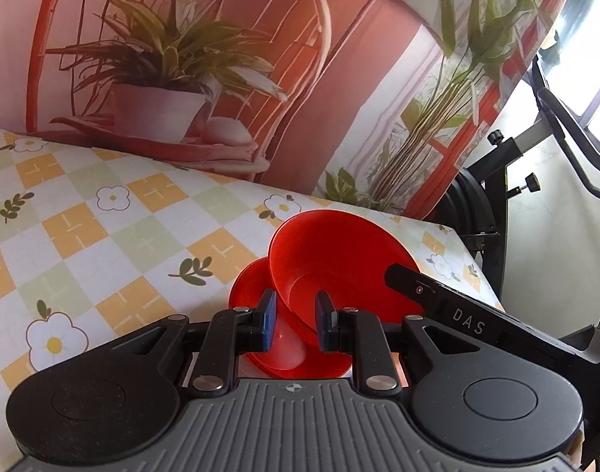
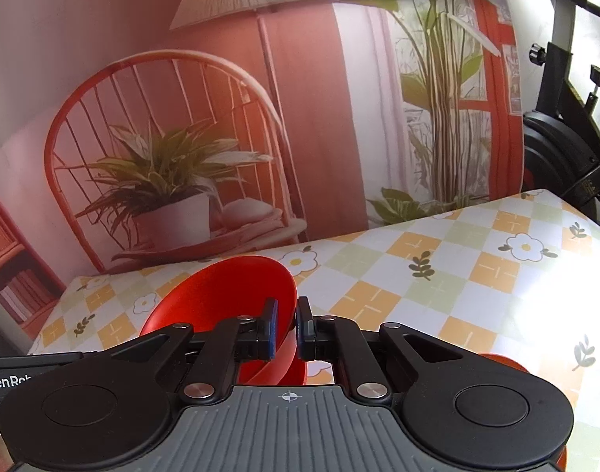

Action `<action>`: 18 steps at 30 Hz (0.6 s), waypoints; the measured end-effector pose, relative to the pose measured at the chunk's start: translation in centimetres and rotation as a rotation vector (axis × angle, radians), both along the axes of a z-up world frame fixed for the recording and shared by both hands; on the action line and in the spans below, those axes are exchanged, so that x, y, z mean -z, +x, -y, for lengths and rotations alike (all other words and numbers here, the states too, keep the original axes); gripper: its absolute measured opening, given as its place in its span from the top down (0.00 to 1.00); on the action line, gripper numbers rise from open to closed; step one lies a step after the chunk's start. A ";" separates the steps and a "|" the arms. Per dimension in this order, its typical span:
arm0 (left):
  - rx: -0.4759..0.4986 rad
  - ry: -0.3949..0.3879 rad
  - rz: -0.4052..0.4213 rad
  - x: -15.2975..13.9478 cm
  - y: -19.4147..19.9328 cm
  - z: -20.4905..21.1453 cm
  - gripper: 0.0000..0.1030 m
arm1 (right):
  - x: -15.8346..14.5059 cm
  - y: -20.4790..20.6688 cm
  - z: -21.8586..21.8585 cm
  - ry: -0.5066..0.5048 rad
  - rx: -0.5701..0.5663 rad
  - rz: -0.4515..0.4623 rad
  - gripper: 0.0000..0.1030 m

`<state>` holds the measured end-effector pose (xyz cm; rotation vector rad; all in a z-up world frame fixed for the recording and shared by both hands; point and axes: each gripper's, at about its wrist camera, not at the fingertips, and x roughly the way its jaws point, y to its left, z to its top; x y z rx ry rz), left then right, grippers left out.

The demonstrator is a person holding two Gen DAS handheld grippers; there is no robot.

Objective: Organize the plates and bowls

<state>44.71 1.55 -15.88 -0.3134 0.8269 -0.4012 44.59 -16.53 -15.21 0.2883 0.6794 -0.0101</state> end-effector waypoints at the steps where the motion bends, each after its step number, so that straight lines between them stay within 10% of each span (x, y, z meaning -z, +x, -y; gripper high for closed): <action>1: -0.001 0.007 -0.004 0.2 0.1 0.0 0.79 | 0.3 0.1 -0.1 -0.001 -0.005 -0.008 0.92; 18: -0.004 0.090 -0.001 1.6 0.0 -0.1 0.79 | 2.7 0.7 -0.5 -0.006 -0.028 -0.095 0.92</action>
